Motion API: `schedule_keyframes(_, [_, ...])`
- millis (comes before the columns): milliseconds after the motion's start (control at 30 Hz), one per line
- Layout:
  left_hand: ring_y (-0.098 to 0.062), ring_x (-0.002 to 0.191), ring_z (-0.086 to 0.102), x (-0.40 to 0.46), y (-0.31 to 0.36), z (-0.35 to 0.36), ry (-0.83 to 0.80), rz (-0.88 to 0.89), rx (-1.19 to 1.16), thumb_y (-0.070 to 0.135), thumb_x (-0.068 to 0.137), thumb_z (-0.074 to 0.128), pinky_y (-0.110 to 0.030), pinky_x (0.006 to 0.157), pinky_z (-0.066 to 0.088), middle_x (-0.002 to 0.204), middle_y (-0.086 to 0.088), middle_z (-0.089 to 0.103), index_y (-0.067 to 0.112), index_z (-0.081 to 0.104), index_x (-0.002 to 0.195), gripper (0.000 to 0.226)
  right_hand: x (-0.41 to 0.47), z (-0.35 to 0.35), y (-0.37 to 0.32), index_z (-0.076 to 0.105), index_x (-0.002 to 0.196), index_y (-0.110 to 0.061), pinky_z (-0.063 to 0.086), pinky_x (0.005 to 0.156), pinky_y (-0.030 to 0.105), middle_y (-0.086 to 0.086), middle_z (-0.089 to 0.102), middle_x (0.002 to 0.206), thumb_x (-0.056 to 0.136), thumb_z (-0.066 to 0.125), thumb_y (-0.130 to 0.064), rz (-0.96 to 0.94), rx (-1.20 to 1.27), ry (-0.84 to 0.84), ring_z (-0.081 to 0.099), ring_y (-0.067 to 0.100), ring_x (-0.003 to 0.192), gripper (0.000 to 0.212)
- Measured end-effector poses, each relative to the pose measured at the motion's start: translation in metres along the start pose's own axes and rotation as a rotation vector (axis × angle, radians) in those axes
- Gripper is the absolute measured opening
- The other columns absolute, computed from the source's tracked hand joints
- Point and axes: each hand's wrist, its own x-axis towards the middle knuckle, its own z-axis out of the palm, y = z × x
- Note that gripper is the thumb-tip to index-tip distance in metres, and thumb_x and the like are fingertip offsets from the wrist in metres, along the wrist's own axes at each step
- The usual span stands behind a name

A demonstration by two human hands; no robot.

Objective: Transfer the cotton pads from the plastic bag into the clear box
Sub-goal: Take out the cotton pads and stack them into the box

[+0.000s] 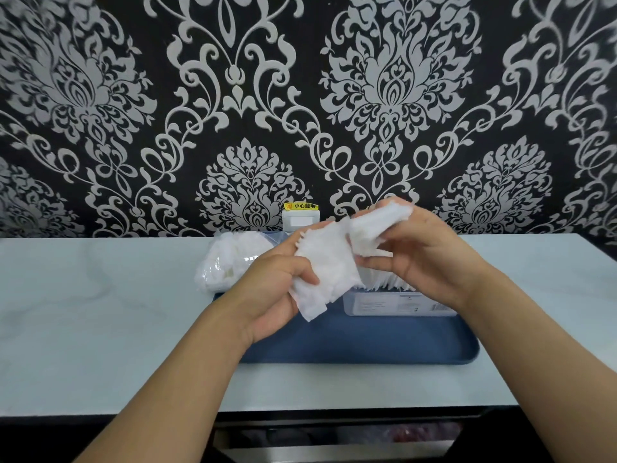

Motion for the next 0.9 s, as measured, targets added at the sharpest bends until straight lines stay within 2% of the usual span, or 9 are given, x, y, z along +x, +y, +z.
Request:
schedule_keyframes(67, [-0.032, 0.122, 0.065, 0.001, 0.0, 0.002, 0.026, 0.005, -0.043, -0.024, 0.081, 0.03, -0.048, 0.108, 0.047, 0.123, -0.01, 0.073, 0.019, 0.069, 0.12, 0.07, 0.001, -0.002, -0.005, 0.061, 0.088, -0.011, 0.052, 0.074, 0.036, 0.007, 0.066, 0.09, 0.088, 0.043, 0.005, -0.01, 0.1, 0.08, 0.059, 0.021, 0.084, 0.024])
schedule_keyframes(133, [-0.032, 0.121, 0.066, 0.003, 0.0, 0.004, 0.057, 0.012, -0.041, -0.024, 0.081, 0.03, -0.05, 0.109, 0.047, 0.123, -0.01, 0.073, 0.02, 0.069, 0.119, 0.07, 0.0, -0.003, -0.01, 0.064, 0.09, -0.013, 0.046, 0.068, 0.03, 0.006, 0.066, 0.091, 0.086, 0.045, 0.002, -0.017, 0.175, 0.134, 0.059, 0.018, 0.08, 0.024])
schedule_keyframes(267, [-0.03, 0.119, 0.067, 0.002, -0.002, 0.006, 0.069, 0.013, -0.001, -0.025, 0.08, 0.032, -0.049, 0.106, 0.05, 0.123, -0.007, 0.073, 0.027, 0.078, 0.104, 0.074, -0.006, -0.001, -0.014, 0.067, 0.093, -0.009, 0.053, 0.062, 0.026, 0.008, 0.068, 0.093, 0.077, 0.054, -0.001, -0.027, 0.22, 0.064, 0.064, 0.018, 0.08, 0.023])
schedule_keyframes(467, [-0.028, 0.119, 0.067, 0.0, -0.002, 0.007, 0.067, 0.011, 0.039, -0.026, 0.08, 0.03, -0.049, 0.107, 0.048, 0.12, -0.006, 0.075, 0.026, 0.075, 0.107, 0.074, 0.002, -0.007, -0.003, 0.07, 0.097, -0.005, 0.052, 0.086, 0.034, 0.01, 0.07, 0.096, 0.084, 0.063, -0.003, 0.039, -0.034, 0.133, 0.065, 0.02, 0.09, 0.014])
schedule_keyframes(533, [-0.029, 0.116, 0.068, -0.001, -0.001, 0.007, 0.061, -0.001, 0.03, -0.026, 0.079, 0.03, -0.047, 0.104, 0.05, 0.117, -0.007, 0.076, 0.025, 0.08, 0.098, 0.074, 0.003, -0.012, -0.001, 0.069, 0.1, -0.001, 0.049, 0.091, 0.038, 0.011, 0.069, 0.099, 0.076, 0.066, -0.008, 0.132, -0.109, 0.12, 0.063, 0.021, 0.092, 0.025])
schedule_keyframes(600, [-0.027, 0.108, 0.071, -0.003, 0.0, 0.007, 0.054, -0.02, 0.03, -0.025, 0.08, 0.031, -0.043, 0.096, 0.053, 0.113, -0.008, 0.077, 0.024, 0.082, 0.09, 0.071, 0.004, -0.013, -0.001, 0.062, 0.118, 0.011, 0.054, 0.088, 0.04, 0.018, 0.065, 0.11, 0.074, 0.061, -0.007, 0.237, -0.106, 0.082, 0.061, 0.027, 0.098, 0.047])
schedule_keyframes(667, [-0.028, 0.102, 0.071, -0.003, 0.0, 0.007, 0.055, -0.03, 0.02, -0.02, 0.084, 0.035, -0.043, 0.096, 0.052, 0.112, -0.011, 0.077, 0.021, 0.079, 0.092, 0.061, 0.004, -0.01, -0.001, 0.059, 0.122, 0.014, 0.06, 0.077, 0.037, 0.021, 0.064, 0.109, 0.076, 0.059, -0.003, 0.258, -0.084, 0.038, 0.064, 0.028, 0.093, 0.049])
schedule_keyframes(800, [-0.03, 0.107, 0.067, -0.003, 0.001, 0.005, 0.081, -0.014, 0.015, -0.012, 0.089, 0.045, -0.051, 0.108, 0.044, 0.121, -0.018, 0.072, 0.015, 0.07, 0.115, 0.044, 0.002, -0.009, -0.003, 0.076, 0.089, -0.003, 0.061, 0.064, 0.031, 0.012, 0.074, 0.087, 0.084, 0.057, 0.008, 0.149, -0.081, 0.087, 0.071, 0.018, 0.073, 0.022])
schedule_keyframes(900, [-0.024, 0.099, 0.072, 0.002, 0.002, 0.001, 0.14, 0.057, 0.017, -0.009, 0.091, 0.048, -0.042, 0.095, 0.054, 0.117, -0.014, 0.075, 0.017, 0.067, 0.12, 0.044, -0.002, -0.014, -0.009, 0.072, 0.097, -0.003, 0.061, 0.065, 0.031, 0.012, 0.073, 0.092, 0.08, 0.061, 0.004, 0.084, 0.089, 0.108, 0.072, 0.02, 0.078, 0.022])
